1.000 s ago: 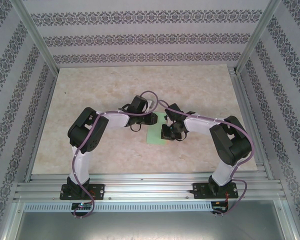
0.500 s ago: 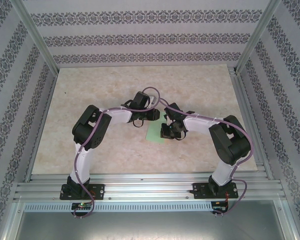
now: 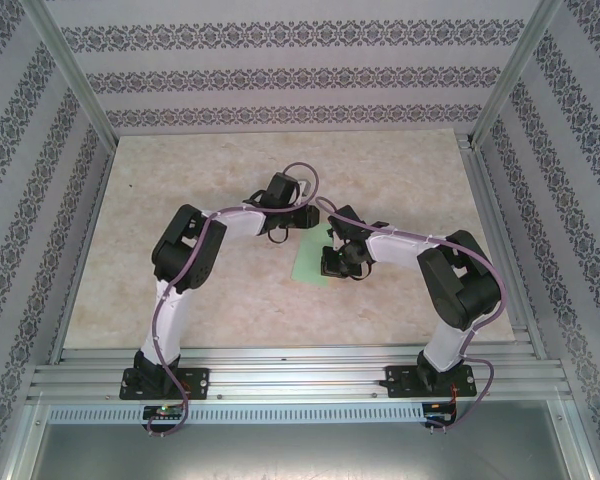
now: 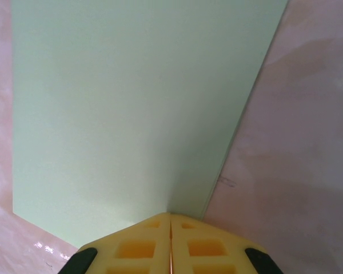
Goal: Fold a paper plane with a square sheet of paper (fold left side to right side)
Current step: First fold the square sheet of paper in half at the center of the table, then fold the triangle a second time at the center of the table.
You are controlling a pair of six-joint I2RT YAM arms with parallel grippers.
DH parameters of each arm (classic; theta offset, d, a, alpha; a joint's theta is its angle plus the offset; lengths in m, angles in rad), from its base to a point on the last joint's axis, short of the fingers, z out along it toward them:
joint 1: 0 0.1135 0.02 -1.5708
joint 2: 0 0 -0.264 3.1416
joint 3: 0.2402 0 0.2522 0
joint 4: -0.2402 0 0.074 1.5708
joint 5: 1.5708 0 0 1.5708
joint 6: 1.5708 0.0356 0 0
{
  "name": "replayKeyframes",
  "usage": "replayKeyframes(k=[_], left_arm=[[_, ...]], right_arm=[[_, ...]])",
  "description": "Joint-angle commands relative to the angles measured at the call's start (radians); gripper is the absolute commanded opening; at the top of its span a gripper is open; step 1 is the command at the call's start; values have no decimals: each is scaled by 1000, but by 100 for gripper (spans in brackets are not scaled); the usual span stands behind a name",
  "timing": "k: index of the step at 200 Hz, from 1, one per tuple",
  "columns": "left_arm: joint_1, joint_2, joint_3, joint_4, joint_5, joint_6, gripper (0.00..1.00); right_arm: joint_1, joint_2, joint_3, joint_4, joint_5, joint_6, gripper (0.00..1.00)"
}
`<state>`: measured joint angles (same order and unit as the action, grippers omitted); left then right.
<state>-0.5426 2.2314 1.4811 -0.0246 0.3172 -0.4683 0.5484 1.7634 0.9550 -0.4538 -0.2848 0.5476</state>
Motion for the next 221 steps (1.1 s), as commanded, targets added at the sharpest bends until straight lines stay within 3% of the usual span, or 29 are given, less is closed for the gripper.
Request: replayKeyframes(k=[1,34,67,116,135,164,221], left_arm=[[17,53,41,-11,-35,-7,36],[25,54,55,-25,-38,-3,36],[61,-70,-30,-3,-33,6,38],[110,-390,-257,7,-25,58,41],[111,-494,-365,15,27,53,41],[93,-579,-527,87,120,-24,41],[14,-612,-699,191,141,-87,46]], right_arm=[[16,70,-41,-111,76,-14,8],[16,64,-39,-110,76,-12,8],[14,5,-27,-66,45,-19,10],[-23,-150,40,-66,5,-30,27],[-71,-181,23,-26,-17,-28,34],[-150,-143,-7,95,-96,3,39],[-223,2,59,209,-145,43,53]])
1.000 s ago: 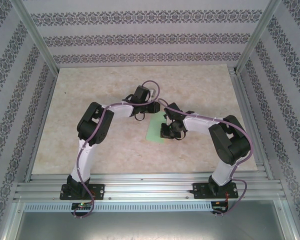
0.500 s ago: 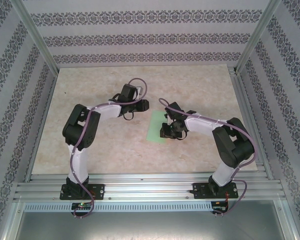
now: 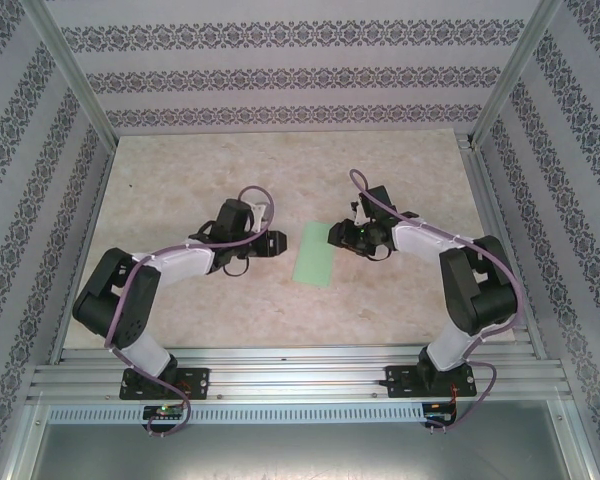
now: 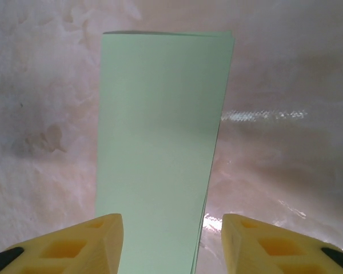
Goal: Fold a paper plane with a square sheet of paper (fold left side to right side)
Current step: Fold the triangle a second time at the center of the table.
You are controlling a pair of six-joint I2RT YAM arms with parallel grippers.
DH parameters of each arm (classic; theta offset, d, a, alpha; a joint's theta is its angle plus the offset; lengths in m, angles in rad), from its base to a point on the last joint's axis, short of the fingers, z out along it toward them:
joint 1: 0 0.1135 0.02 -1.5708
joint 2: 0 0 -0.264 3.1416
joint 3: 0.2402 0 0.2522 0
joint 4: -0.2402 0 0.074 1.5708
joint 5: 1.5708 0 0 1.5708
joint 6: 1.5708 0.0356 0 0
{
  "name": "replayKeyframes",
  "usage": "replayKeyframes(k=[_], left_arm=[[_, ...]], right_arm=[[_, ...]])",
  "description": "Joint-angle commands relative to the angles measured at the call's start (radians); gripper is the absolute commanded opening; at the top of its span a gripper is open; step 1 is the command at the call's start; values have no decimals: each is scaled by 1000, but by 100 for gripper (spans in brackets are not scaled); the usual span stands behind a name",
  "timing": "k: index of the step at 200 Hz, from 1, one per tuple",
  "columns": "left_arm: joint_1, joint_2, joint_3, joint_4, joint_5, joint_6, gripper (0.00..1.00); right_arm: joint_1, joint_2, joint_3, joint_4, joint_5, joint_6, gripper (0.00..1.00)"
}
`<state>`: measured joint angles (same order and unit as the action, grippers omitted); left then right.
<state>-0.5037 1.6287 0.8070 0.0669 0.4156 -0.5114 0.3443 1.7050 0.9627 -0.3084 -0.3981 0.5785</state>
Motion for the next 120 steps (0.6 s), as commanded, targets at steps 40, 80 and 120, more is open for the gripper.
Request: replayKeyframes(k=[40,80,120], left_arm=[[-81,77,-33,148,76,-121,45],[-136,123,-20,133,25,-146,45],[-166,137,-15,93,-38,-154,48]], right_arm=[[-23,136,108,52,-22,25,56],[-13,178,150,12,33,9,56],[-7,221,209,-30,73,-11,58]])
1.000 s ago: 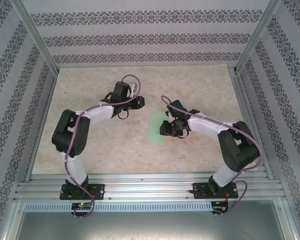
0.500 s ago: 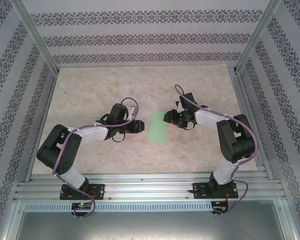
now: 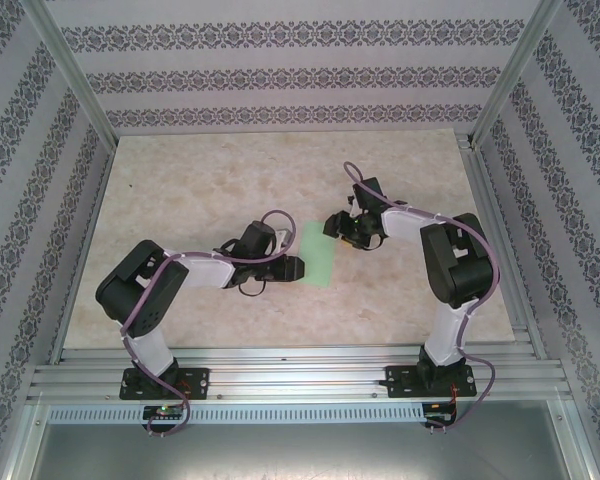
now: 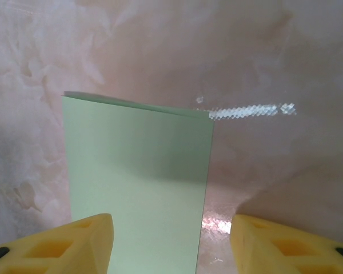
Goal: Fold a paper plane with a square sheet of paper (fold left side to right side)
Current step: Fold the triangle a second time at the center of the table.
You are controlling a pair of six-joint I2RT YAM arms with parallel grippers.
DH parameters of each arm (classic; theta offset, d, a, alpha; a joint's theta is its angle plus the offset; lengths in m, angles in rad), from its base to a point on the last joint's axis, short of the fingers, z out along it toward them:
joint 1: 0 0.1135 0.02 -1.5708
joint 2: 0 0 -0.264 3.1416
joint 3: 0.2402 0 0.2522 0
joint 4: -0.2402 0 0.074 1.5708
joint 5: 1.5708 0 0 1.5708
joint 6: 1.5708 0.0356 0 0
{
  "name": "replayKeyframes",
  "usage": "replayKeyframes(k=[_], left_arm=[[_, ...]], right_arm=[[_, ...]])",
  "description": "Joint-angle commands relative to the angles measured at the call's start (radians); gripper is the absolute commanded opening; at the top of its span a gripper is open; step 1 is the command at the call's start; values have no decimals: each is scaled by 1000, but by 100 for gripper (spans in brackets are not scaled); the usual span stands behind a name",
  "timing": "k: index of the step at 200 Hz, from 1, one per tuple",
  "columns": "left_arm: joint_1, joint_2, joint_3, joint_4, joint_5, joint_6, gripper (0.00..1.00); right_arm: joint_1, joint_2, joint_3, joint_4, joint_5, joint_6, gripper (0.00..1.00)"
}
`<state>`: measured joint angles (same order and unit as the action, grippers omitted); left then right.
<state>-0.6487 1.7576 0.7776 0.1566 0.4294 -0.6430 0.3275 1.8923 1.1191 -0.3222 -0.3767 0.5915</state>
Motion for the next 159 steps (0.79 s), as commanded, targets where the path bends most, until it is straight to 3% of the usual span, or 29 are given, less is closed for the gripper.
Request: replayKeyframes(k=[1,54,90,159], left_arm=[[-21,8,15,3,-52,-22,48],[-42,33,-7,24,-57,-42,48],[-52,43,-10,30,-60,-46,48],[-62,65,1,43,-55,-53,48]], right_arm=[[11,35,53,-17,52,-24,58],[52,77,72,-15,46,5,58],[73,55,13,71,-12,64,55],[110,13,-14,55,-15,71,51]])
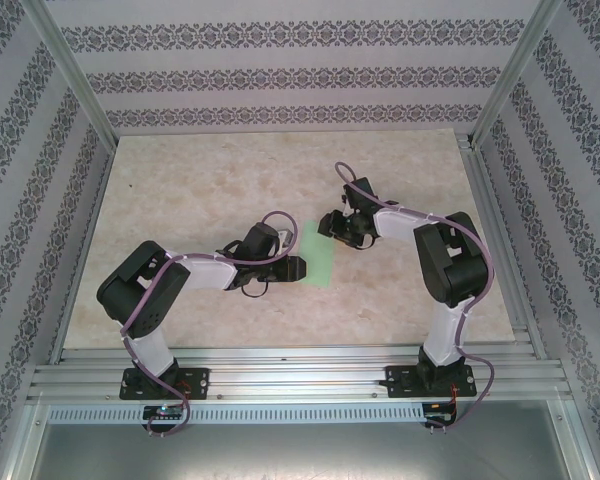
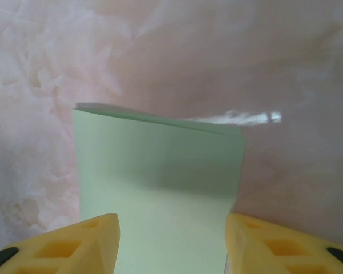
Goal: Fold a paper plane with a square sheet of paper (fold left side to right side)
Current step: Fold the triangle a second time at the center of the table.
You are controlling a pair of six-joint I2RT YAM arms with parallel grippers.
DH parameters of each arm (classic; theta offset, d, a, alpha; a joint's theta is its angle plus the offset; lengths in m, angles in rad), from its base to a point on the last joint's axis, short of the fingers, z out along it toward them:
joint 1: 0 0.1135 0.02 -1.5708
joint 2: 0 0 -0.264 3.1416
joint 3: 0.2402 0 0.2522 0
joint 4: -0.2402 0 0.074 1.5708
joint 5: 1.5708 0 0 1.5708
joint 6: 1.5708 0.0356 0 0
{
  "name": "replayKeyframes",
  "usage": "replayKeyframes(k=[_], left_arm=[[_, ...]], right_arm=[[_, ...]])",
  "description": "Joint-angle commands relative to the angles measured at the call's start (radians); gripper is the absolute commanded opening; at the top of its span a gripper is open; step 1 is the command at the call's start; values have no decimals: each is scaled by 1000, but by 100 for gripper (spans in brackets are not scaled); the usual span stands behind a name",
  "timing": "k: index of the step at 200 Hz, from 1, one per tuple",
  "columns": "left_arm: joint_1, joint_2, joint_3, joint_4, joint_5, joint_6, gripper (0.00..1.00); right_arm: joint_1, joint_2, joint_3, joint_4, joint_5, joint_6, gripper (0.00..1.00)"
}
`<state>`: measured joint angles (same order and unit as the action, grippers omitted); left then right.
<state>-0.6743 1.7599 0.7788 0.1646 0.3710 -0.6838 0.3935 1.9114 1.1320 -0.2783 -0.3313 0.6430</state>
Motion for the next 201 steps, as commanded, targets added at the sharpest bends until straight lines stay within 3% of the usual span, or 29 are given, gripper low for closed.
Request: replayKeyframes(k=[1,128,201], left_arm=[[-36,62,0,35,3,-12,48],[-41,73,2,35,0,-12,48],[-42,71,2,27,-2,-8,48]], right_arm=[[44,-7,-27,11,-59,20,51],[44,-117,-94,22,-75,43,49],[74,-190,-159,-83,-41,31,53]])
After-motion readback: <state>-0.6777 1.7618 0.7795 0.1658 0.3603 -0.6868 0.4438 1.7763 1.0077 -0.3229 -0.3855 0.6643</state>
